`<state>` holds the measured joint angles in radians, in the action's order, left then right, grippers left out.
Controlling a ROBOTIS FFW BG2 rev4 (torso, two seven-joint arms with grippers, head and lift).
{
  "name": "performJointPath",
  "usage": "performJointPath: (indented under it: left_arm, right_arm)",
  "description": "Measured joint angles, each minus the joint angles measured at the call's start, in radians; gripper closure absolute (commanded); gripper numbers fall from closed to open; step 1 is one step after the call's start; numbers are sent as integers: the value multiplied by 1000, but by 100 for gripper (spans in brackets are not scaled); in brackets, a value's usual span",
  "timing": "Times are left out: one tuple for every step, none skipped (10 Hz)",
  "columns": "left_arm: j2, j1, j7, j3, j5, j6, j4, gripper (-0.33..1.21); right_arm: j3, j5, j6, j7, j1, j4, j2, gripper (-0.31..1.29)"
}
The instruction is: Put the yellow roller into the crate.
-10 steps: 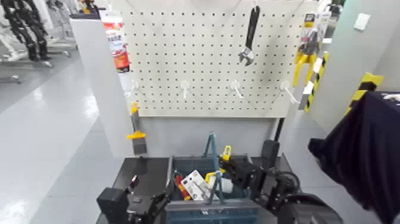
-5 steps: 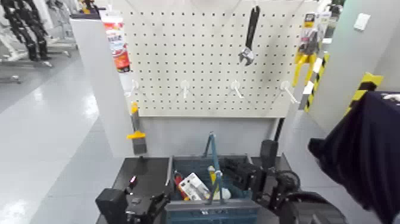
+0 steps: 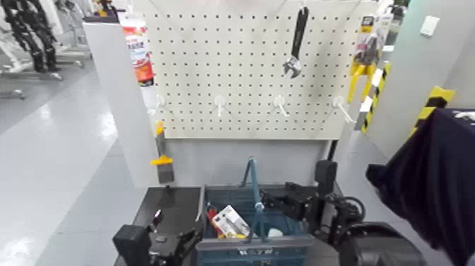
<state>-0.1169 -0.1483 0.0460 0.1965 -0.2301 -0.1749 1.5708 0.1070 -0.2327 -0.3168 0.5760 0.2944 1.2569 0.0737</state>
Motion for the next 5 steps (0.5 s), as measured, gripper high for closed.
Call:
performJointPath:
  left_arm:
    - [0, 0, 0, -1, 0, 0, 0, 17]
    - [1, -1, 0, -2, 0, 0, 0, 17]
    - [1, -2, 0, -3, 0, 0, 0, 17]
    - [2, -2, 0, -3, 0, 0, 1, 17]
    - [2, -2, 0, -3, 0, 1, 1, 17]
  right_arm:
    - [-8, 18, 7, -9, -12, 24, 1, 6]
    - [-16, 35, 21, -33, -33, 61, 3, 7]
    - [-24, 57, 29, -70, -63, 114, 6, 7]
    - [-31, 72, 36, -112, -104, 173, 10, 7]
    - [-41, 75, 53, -147, -152, 228, 12, 8]
